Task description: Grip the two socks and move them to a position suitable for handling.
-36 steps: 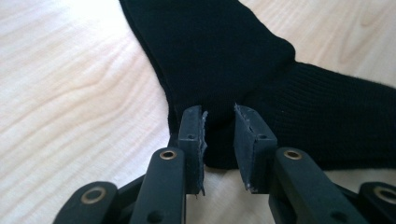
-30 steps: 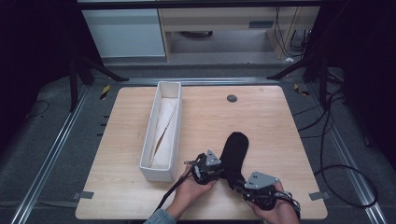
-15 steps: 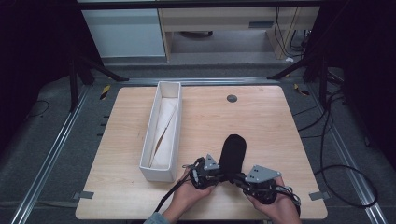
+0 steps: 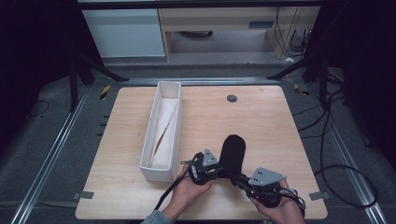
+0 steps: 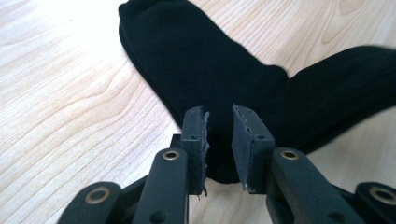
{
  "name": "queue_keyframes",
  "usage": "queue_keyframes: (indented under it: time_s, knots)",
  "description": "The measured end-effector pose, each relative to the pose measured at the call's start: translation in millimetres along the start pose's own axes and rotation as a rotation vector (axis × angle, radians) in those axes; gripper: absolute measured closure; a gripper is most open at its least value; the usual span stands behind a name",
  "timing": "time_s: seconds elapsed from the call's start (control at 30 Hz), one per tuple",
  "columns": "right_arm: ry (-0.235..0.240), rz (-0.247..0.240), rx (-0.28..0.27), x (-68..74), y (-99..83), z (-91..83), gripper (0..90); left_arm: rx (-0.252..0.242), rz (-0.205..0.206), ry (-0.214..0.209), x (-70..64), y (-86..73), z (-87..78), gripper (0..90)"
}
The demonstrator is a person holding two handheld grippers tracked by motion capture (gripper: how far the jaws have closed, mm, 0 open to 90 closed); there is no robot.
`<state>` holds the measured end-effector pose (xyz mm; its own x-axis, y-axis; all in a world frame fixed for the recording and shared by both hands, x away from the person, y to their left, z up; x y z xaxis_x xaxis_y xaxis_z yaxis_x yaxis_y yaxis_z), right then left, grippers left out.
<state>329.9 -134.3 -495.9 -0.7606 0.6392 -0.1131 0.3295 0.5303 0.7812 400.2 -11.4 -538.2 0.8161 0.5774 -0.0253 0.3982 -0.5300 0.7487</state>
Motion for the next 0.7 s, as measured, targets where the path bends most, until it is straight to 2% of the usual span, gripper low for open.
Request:
queue_keyframes:
  time_s: [0.1,0.23,0.7]
  knots:
    - [0.0,0.004,-0.01,-0.8,2.0,-2.3,77.1,0.043,-0.004,-0.021,-1.1,-7.4,7.1,74.9]
    - [-0.008,0.005,-0.009,-3.5,4.5,-4.0,77.1,0.05,-0.028,-0.063,-4.8,-11.0,10.7,75.0]
    - [-0.026,-0.004,0.004,-15.5,19.3,6.4,77.1,0.062,-0.01,-0.068,-4.7,-14.5,9.8,76.2]
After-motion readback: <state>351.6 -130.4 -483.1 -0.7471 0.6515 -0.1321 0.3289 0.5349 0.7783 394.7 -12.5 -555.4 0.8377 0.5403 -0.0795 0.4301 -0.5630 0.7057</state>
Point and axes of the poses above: each handheld gripper's, and its own axes: z roughly forward along the jaws, y roughly out of its top, x roughly to its left, the point moved 8 cm from there along z, roughly forward along the jaws, and after that the axes turned 1 degree about -y, right-handed, at the moved point
